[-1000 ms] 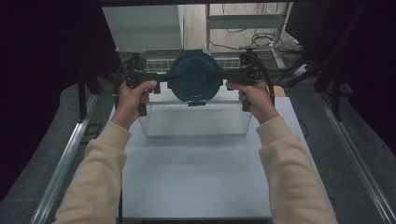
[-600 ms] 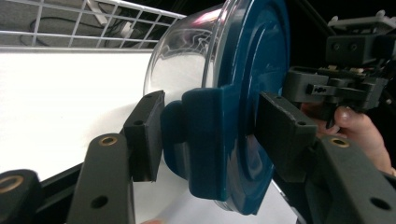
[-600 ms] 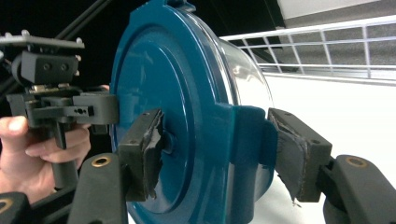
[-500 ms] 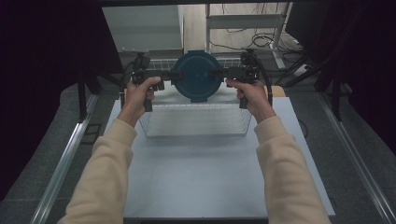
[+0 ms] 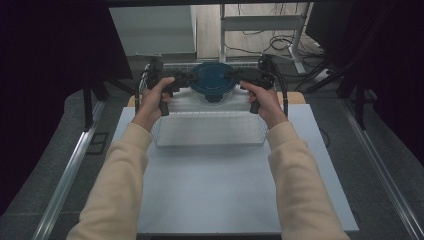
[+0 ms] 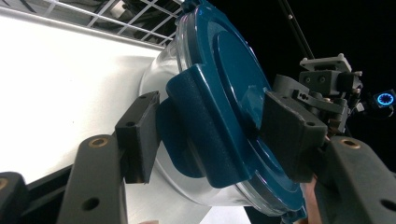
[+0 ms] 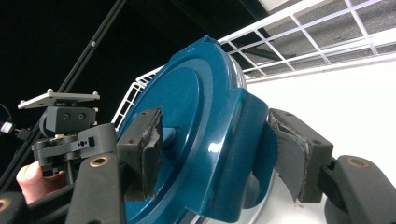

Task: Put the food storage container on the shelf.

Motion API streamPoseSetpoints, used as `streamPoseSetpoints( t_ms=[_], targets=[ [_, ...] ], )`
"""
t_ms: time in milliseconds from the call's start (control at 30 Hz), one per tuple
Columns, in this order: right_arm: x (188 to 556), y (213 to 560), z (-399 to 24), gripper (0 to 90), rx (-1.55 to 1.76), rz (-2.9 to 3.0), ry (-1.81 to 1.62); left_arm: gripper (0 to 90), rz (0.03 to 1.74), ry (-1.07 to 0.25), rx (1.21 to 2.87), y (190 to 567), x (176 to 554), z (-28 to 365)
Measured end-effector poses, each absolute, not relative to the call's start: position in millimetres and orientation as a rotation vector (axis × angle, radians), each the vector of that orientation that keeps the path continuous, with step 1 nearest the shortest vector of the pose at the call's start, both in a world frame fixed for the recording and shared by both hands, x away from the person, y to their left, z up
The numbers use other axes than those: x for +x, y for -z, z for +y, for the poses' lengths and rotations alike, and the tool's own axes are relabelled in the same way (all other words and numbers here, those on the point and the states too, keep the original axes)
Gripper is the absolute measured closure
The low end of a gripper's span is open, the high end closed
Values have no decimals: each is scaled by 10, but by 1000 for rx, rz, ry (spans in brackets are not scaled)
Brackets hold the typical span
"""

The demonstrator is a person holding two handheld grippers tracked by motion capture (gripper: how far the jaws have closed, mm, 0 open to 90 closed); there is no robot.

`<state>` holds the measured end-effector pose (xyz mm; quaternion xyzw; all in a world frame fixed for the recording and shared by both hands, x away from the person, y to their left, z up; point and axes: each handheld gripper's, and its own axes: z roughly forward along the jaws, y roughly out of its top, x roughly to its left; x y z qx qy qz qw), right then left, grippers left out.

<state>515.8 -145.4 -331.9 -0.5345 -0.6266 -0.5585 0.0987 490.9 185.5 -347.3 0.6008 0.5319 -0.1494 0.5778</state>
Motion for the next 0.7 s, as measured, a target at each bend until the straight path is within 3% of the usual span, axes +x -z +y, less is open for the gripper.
streamPoseSetpoints(
  t_ms=[133, 233, 333, 700],
  targets=[
    [5144, 3313, -1462, 364, -1582, -1850, 1648, 362, 1259, 291, 1408, 3459, 4879, 1837],
    [5085, 3253, -1487, 271, -1597, -1921, 1694, 280, 1266, 219, 1388, 3409, 4825, 1858],
    [5002, 3181, -1551, 238, -1555, -1900, 1753, 241, 1248, 152, 1414, 3344, 4733, 1879],
    [4419, 3043, -1580, 191, -1367, -2192, 1873, 224, 1113, -25, 1547, 3327, 4151, 1915]
  ],
)
